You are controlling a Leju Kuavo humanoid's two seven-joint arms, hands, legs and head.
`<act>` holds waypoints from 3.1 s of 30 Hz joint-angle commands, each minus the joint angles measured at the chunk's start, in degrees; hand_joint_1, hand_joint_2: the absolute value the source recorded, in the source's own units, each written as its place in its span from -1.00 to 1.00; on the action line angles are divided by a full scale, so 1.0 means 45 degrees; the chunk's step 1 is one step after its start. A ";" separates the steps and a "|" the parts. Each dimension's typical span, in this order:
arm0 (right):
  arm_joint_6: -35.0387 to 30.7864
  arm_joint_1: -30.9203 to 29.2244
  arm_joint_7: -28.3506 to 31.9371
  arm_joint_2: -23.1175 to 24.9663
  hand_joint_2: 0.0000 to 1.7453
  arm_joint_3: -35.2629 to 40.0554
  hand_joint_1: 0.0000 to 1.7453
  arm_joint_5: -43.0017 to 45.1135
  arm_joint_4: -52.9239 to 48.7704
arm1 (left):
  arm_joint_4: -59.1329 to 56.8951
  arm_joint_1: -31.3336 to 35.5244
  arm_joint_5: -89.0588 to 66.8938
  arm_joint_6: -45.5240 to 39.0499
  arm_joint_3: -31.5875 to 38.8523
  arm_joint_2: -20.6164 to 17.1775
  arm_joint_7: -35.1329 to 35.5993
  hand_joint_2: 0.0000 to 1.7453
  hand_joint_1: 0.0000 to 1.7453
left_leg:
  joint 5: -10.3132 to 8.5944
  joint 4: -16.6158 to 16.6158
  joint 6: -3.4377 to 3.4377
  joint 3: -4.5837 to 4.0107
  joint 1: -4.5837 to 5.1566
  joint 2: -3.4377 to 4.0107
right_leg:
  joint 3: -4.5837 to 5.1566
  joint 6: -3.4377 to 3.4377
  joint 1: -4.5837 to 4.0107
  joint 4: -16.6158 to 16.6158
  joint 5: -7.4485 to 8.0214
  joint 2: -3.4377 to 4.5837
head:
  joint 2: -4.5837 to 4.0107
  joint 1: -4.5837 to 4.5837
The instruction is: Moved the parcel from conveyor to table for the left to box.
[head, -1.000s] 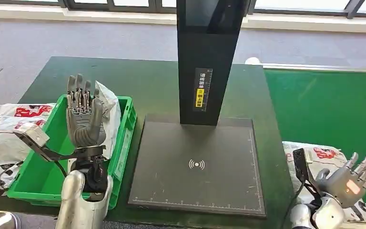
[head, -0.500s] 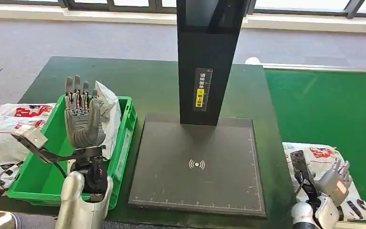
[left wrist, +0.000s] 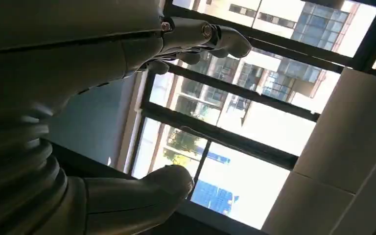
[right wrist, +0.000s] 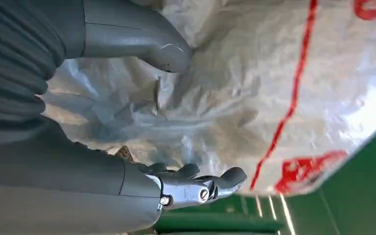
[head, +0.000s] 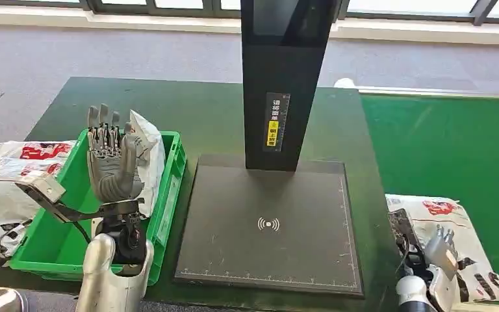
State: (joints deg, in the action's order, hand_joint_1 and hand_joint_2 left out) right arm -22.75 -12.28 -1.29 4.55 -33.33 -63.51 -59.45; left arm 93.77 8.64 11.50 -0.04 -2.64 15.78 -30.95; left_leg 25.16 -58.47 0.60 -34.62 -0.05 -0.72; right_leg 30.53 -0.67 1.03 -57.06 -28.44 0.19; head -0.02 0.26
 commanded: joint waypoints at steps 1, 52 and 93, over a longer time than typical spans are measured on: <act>0.3298 -0.0147 -0.2293 -0.0564 1.00 -0.0386 1.00 -0.0515 0.1802 | -0.1042 0.0261 -0.0184 -0.0512 -0.0257 -0.0672 -0.0018 1.00 -1.00 | -0.0005 0.0030 0.0005 0.0033 0.0002 0.0005 | -0.0033 0.0013 -0.0001 0.0030 0.0004 -0.0007 | 0.0000 0.0000; -0.3142 0.2109 0.4311 0.1895 1.00 0.5293 1.00 0.1922 -0.7222 | -0.1518 0.0503 -0.0423 -0.0662 -0.0599 -0.0470 -0.0101 1.00 -1.00 | 0.0003 0.0014 0.0011 0.0019 -0.0009 0.0034 | -0.0008 0.0020 -0.0009 0.0009 0.0001 0.0023 | 0.0000 0.0005; 0.2079 0.0495 0.4868 0.1200 -1.00 1.0622 -1.00 0.6621 -0.2435 | -0.1555 0.0478 -0.0452 -0.0842 -0.1014 -0.0538 -0.0028 1.00 -1.00 | -0.0013 0.0038 0.0023 0.0025 -0.0021 0.0029 | -0.0019 0.0030 -0.0018 0.0019 0.0004 0.0014 | 0.0005 0.0005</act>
State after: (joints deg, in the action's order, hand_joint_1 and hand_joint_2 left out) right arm -13.29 -7.37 21.24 11.93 12.83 -34.03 -73.70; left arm 88.32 10.56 9.57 -3.58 -6.25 14.86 -31.39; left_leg 25.11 -58.43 0.69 -34.65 -0.15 -0.70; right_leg 30.56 -0.59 0.95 -57.10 -28.45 0.21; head 0.00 0.28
